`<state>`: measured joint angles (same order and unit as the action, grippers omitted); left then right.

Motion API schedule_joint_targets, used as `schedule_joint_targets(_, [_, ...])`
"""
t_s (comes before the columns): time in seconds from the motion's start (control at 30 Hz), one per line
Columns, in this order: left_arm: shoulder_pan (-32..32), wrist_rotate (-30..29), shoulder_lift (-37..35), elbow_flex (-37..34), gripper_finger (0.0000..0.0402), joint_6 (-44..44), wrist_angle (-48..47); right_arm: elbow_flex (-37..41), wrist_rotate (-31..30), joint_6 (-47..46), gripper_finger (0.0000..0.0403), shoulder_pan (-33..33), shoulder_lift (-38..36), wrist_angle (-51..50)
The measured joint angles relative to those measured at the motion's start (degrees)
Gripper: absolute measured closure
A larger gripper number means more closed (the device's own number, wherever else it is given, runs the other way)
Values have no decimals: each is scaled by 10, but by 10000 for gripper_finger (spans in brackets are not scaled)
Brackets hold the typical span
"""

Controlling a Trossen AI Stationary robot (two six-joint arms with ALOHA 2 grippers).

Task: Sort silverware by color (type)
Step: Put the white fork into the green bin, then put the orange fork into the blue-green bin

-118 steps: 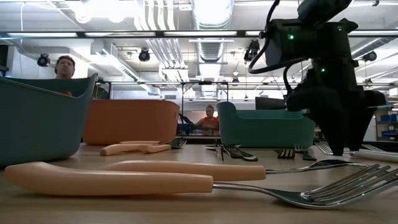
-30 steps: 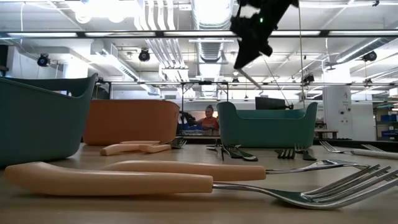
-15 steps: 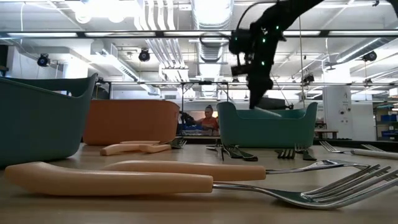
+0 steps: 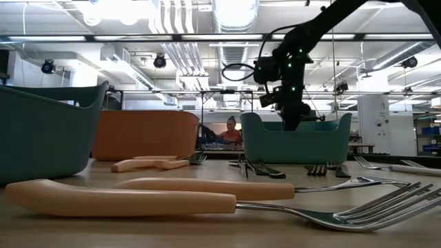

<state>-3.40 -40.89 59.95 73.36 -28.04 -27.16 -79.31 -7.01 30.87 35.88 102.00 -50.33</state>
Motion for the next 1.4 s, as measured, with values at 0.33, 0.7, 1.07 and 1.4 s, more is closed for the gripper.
schedule_joint_targets(0.33, [0,1,0,0,317,-31,-9,0,1,1,376,0,22,-1])
schedule_joint_targets(0.7, [-1,14,0,0,317,-31,-8,0,1,2,371,0,22,-1])
schedule_joint_targets(1.07, [-1,15,0,0,317,-31,-8,0,4,-18,358,0,22,-1])
schedule_joint_targets(1.4, [-1,15,0,0,317,-31,-8,0,30,-43,317,0,20,-2])
